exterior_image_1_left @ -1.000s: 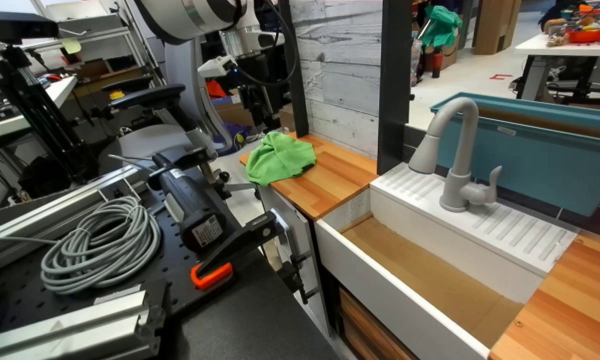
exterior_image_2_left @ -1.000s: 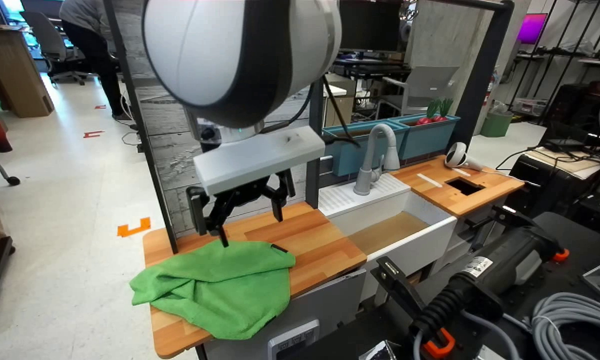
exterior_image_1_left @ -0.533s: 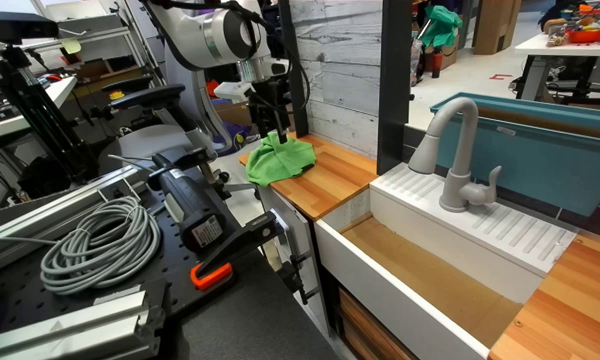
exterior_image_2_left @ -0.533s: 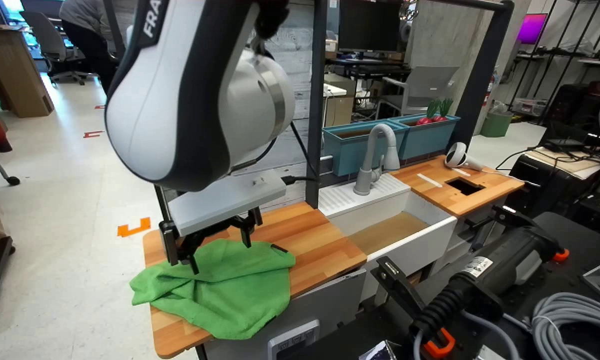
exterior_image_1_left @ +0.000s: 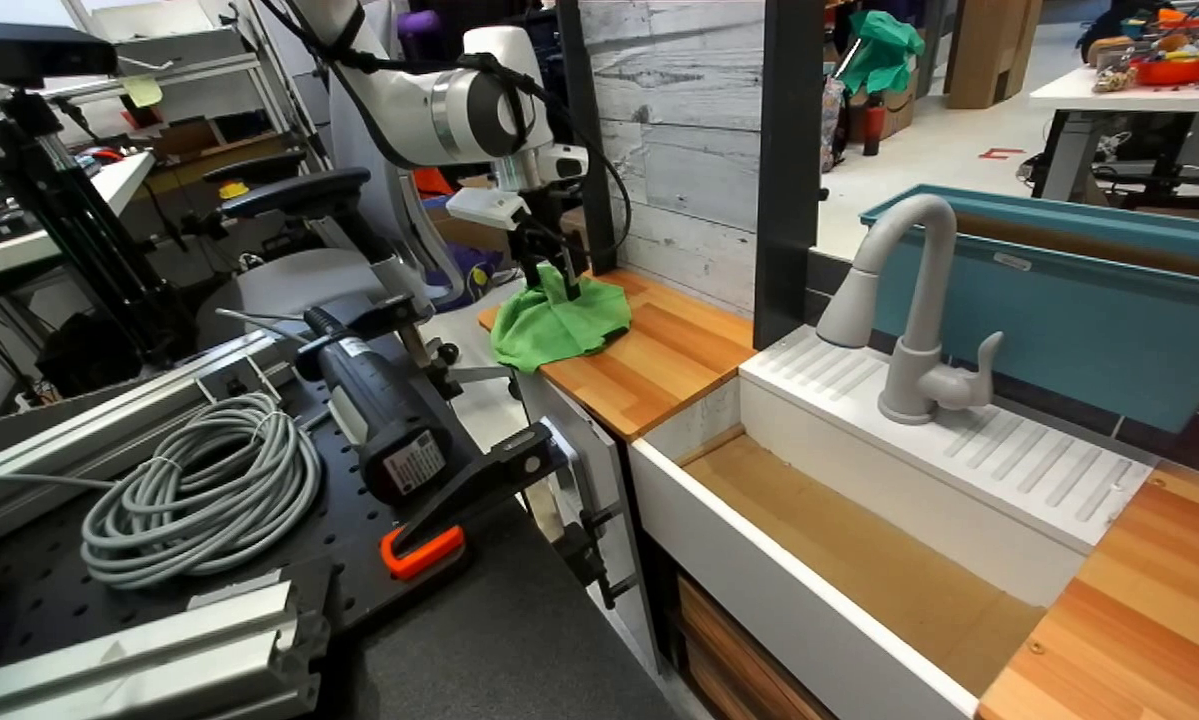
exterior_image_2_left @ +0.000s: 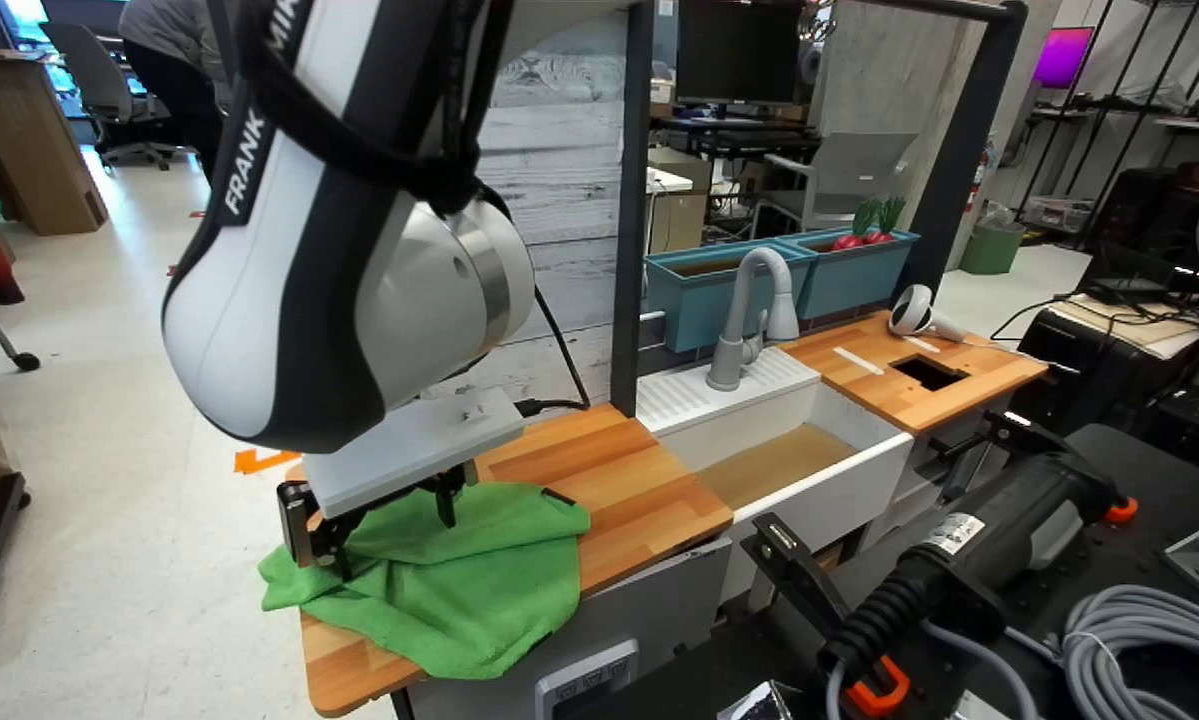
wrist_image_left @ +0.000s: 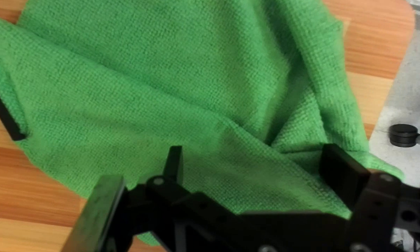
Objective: Slide the green towel to the right
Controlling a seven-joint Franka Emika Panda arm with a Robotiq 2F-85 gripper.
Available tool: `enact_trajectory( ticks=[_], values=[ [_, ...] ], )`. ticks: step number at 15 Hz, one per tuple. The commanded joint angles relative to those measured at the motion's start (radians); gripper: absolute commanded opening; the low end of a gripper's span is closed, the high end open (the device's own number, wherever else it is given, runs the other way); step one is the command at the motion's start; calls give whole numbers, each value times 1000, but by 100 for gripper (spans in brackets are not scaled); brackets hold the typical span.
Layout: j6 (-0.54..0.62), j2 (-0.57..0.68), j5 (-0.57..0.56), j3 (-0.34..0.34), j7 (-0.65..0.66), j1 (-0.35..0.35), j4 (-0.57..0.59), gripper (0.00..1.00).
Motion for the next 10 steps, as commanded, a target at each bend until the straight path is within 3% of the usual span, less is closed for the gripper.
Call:
enact_trajectory(
  ticks=[1,10],
  values=[
    [1,74,39,7,-55,2,98,100],
    [20,98,31,-20,-78,-6,107,100]
  ],
)
